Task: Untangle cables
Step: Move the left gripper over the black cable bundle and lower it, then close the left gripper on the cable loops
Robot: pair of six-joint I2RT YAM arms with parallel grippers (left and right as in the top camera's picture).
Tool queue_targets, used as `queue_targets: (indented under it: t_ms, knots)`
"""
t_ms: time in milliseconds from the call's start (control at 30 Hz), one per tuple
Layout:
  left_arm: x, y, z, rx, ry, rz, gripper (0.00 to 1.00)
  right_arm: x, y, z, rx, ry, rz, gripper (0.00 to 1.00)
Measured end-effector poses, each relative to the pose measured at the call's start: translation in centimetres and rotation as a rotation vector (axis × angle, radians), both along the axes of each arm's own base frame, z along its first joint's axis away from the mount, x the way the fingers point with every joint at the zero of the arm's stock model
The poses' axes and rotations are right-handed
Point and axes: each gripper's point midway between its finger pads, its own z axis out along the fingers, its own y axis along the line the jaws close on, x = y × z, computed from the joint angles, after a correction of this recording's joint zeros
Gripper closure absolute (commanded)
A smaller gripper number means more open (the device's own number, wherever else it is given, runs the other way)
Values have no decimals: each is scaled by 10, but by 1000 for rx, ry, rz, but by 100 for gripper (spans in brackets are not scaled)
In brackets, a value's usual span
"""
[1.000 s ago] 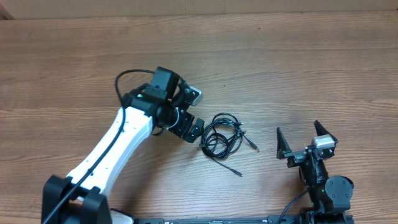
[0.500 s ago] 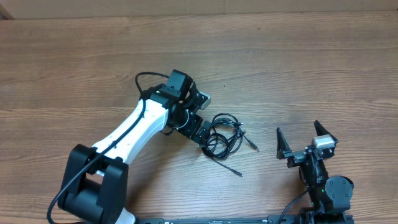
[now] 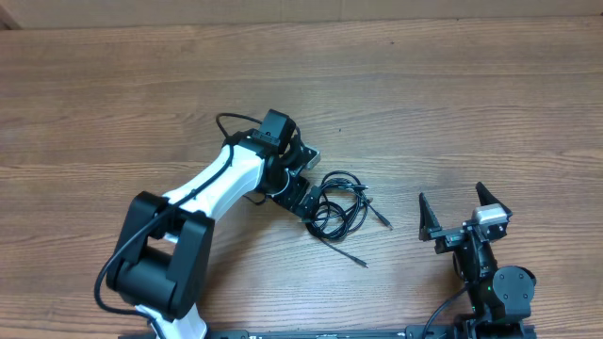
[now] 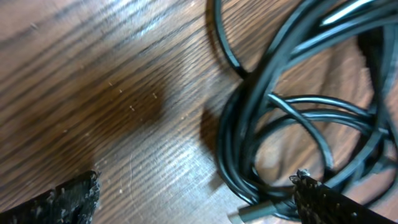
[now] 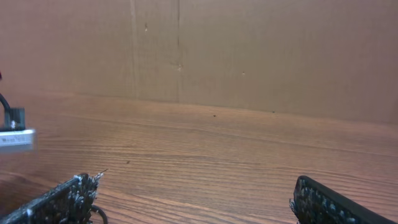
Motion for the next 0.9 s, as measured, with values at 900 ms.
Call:
queue_targets:
  t_ms: [900]
  knots:
    - [-4, -18, -17, 147, -95, -96, 35, 0, 0, 0, 0, 0, 0, 0]
